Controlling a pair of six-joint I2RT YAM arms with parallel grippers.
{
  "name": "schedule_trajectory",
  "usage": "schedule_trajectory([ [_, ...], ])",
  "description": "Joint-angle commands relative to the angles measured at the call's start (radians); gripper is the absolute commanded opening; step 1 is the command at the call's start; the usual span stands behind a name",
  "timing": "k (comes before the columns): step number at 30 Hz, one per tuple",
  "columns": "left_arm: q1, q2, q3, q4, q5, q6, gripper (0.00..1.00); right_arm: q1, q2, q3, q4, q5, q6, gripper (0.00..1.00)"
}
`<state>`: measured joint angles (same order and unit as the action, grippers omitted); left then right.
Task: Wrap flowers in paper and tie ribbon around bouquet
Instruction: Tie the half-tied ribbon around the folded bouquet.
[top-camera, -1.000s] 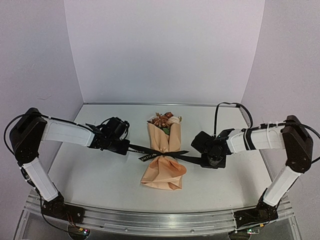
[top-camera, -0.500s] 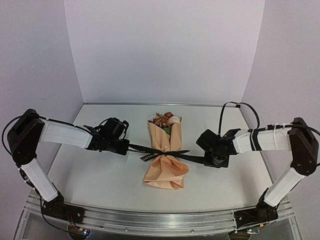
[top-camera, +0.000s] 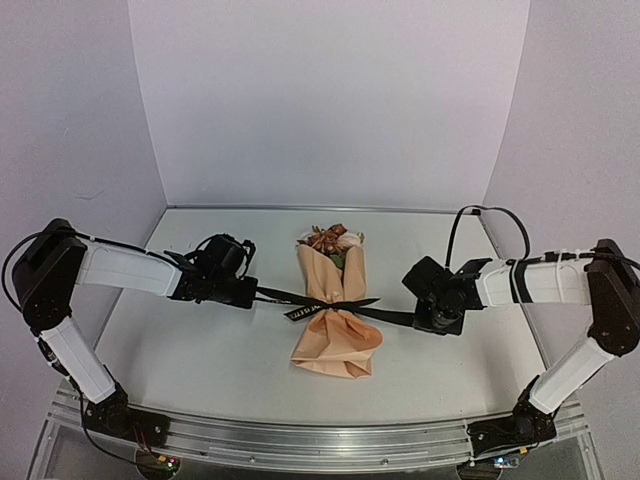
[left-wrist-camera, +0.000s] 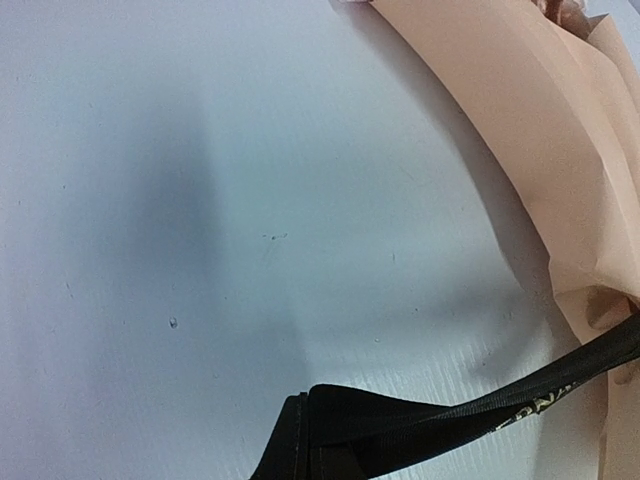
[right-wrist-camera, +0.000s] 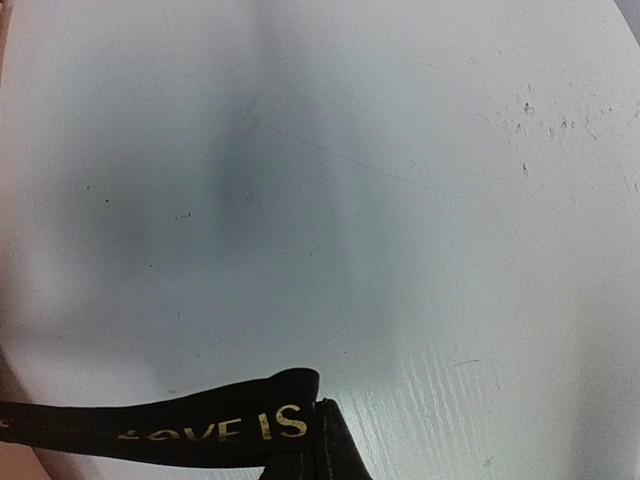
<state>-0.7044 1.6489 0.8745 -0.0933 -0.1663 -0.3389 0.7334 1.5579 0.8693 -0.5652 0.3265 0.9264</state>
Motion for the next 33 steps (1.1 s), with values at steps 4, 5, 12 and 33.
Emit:
schedule_trajectory([
  [4, 0.094, -0.044, -0.028, -0.098, -0.19, 0.005, 0.0, -0.059, -0.03, -0.055, -0.226, 0.153, 0.017, 0.0],
  [5, 0.098, -0.046, -0.028, -0.097, -0.187, 0.004, 0.0, -0.062, -0.032, -0.057, -0.226, 0.153, 0.017, 0.0],
  [12, 0.111, -0.051, -0.034, -0.094, -0.177, 0.001, 0.0, -0.073, -0.051, -0.067, -0.218, 0.151, 0.006, 0.0],
  [33, 0.076, -0.159, -0.033, -0.083, 0.045, -0.068, 0.06, 0.019, -0.094, 0.0, -0.111, 0.001, -0.036, 0.01],
])
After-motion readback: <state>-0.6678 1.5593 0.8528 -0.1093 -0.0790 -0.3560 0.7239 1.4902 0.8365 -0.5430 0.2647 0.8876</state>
